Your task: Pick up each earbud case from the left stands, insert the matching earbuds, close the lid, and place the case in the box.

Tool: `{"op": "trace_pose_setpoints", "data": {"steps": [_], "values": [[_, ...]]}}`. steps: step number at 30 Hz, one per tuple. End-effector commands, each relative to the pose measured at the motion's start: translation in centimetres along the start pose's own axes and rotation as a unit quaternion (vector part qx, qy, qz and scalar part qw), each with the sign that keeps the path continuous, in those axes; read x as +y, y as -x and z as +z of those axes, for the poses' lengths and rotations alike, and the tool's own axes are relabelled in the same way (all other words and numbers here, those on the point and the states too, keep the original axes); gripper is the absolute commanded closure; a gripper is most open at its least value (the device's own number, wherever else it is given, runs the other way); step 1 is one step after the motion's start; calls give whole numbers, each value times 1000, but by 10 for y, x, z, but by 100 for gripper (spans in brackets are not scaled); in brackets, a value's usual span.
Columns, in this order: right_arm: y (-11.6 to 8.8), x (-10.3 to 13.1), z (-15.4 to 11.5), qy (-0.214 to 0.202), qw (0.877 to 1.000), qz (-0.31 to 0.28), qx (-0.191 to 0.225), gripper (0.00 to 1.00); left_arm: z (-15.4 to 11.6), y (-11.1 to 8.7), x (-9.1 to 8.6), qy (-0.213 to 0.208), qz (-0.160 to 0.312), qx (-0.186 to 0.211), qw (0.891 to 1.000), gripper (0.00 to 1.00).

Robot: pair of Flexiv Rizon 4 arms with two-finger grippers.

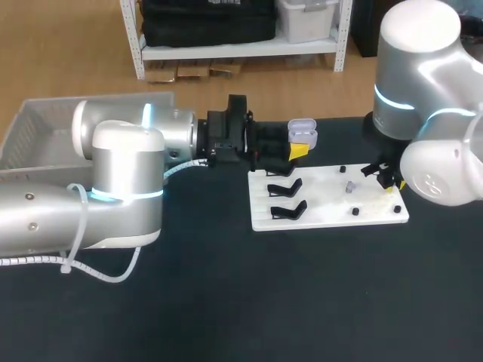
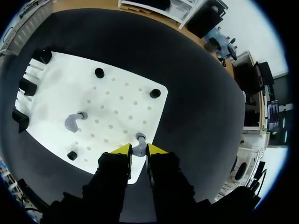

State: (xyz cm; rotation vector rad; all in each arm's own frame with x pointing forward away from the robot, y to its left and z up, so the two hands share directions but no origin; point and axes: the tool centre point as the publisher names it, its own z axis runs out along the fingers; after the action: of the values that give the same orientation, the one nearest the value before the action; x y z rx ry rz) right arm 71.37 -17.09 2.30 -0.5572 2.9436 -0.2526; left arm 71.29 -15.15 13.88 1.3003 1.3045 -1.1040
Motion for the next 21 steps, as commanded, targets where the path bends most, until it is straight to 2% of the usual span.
{"op": "trace_pose_setpoints", "data": {"steps": [1,6,14,18,21], "values": [[-3,-4,-21,-6,1000,6,2,100,0,-1,-2,4,2,-3,1000,100],[-11,-7,-60,6,1000,18,-15,100,0,-1,-2,4,2,-3,1000,100],[-28,7,-128,15,999,-1,-41,100,0,-1,-2,4,2,-3,1000,100],[-41,22,-152,13,999,-26,-29,100,0,-1,-2,4,2,-3,1000,100],[-41,22,-152,13,999,-26,-29,100,0,-1,-2,4,2,-3,1000,100]]}}
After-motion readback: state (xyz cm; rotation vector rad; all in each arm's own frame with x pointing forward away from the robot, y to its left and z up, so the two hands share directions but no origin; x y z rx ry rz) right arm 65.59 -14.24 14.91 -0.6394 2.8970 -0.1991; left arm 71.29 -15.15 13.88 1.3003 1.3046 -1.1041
